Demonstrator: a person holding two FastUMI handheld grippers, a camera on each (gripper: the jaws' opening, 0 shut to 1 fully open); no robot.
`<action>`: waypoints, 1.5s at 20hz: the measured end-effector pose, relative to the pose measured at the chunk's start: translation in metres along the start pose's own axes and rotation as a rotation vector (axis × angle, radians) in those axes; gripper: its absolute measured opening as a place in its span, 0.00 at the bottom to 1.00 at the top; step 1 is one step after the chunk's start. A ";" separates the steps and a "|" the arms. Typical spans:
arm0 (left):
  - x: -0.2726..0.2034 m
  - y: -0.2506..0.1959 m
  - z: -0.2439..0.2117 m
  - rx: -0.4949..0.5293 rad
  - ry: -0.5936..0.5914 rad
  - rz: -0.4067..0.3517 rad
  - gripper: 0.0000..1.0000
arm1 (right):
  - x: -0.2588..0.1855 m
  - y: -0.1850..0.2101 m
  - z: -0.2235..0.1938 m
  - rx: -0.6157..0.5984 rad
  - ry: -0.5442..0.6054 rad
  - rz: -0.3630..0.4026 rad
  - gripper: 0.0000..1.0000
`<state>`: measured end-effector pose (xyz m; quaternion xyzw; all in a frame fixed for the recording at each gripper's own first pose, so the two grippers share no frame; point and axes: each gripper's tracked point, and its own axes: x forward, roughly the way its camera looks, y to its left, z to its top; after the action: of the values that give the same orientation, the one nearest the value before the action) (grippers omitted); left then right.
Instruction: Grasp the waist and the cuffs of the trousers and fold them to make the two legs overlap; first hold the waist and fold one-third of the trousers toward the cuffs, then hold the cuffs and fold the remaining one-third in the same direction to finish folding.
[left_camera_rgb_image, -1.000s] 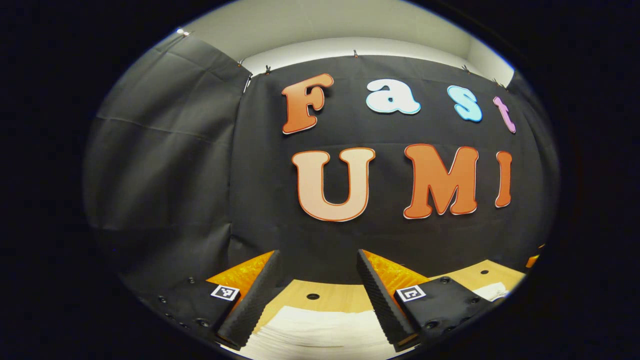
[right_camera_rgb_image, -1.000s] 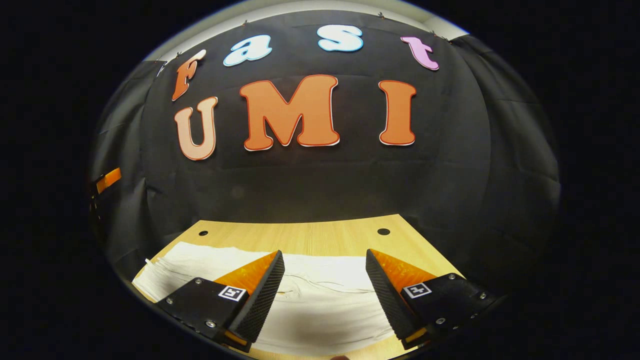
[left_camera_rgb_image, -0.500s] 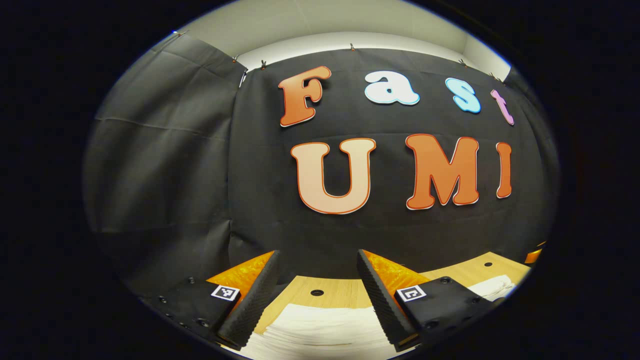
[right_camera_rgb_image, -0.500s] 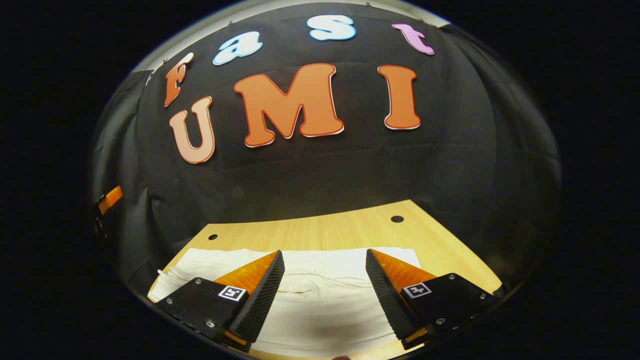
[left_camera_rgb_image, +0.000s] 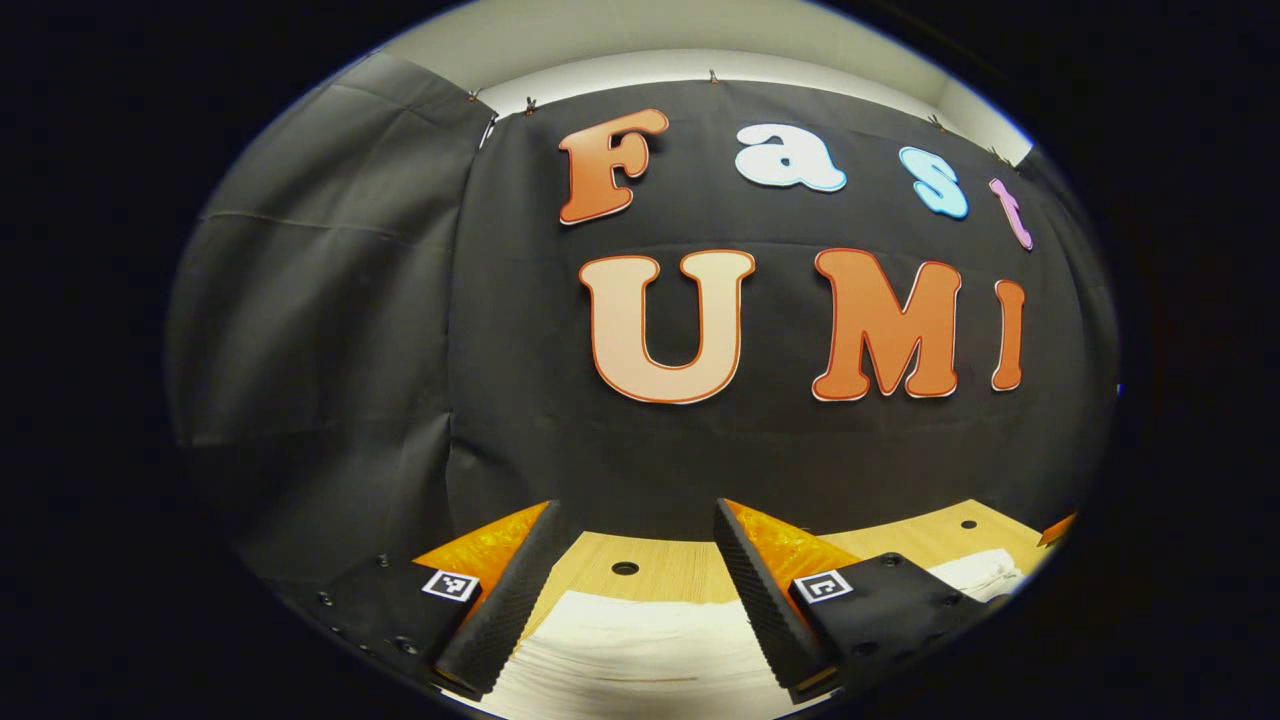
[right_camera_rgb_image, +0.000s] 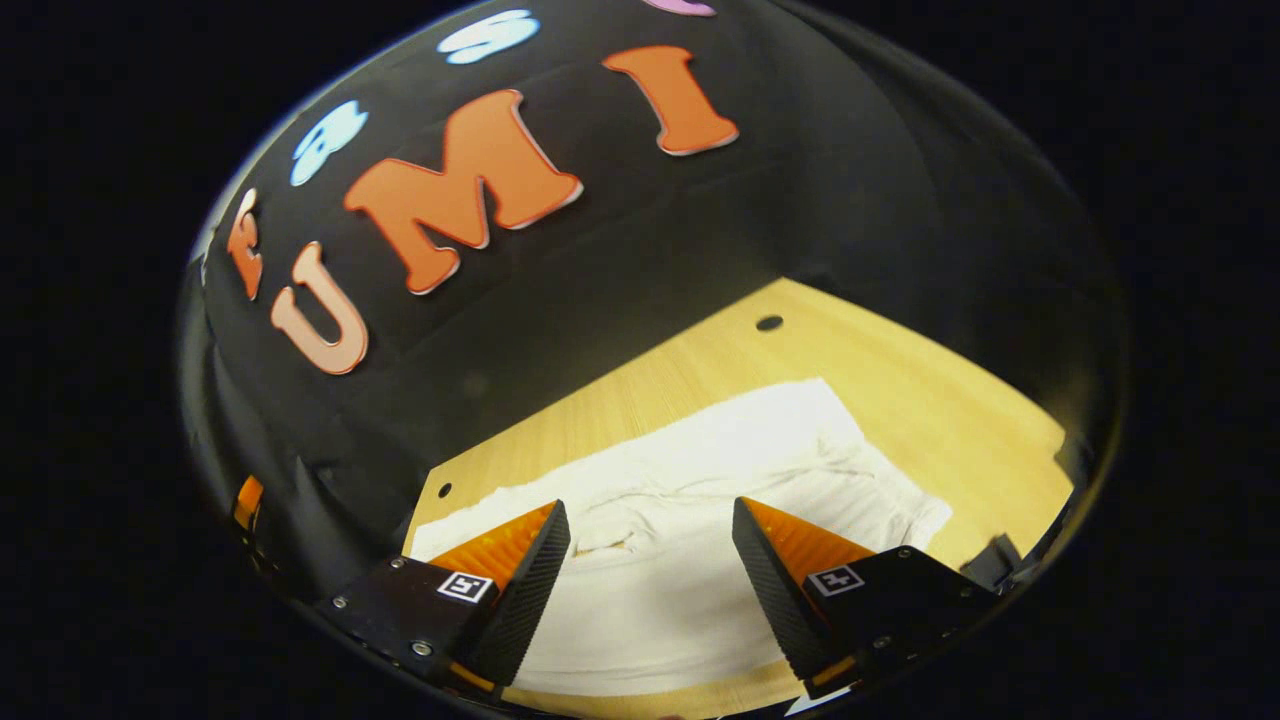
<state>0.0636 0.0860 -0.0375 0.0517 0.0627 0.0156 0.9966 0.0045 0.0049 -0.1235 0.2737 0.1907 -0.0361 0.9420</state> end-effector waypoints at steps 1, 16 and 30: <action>-0.001 0.000 -0.001 -0.001 0.005 -0.001 0.99 | 0.002 -0.014 -0.008 0.053 0.029 -0.017 0.98; -0.002 0.013 -0.033 -0.013 0.083 0.035 0.99 | 0.010 -0.155 -0.105 0.494 0.246 -0.268 0.99; -0.018 0.049 -0.058 -0.112 0.162 0.082 0.99 | 0.047 -0.148 -0.111 0.636 0.312 -0.230 0.77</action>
<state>0.0372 0.1404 -0.0875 -0.0031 0.1398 0.0640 0.9881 -0.0150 -0.0598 -0.3017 0.5315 0.3410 -0.1570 0.7593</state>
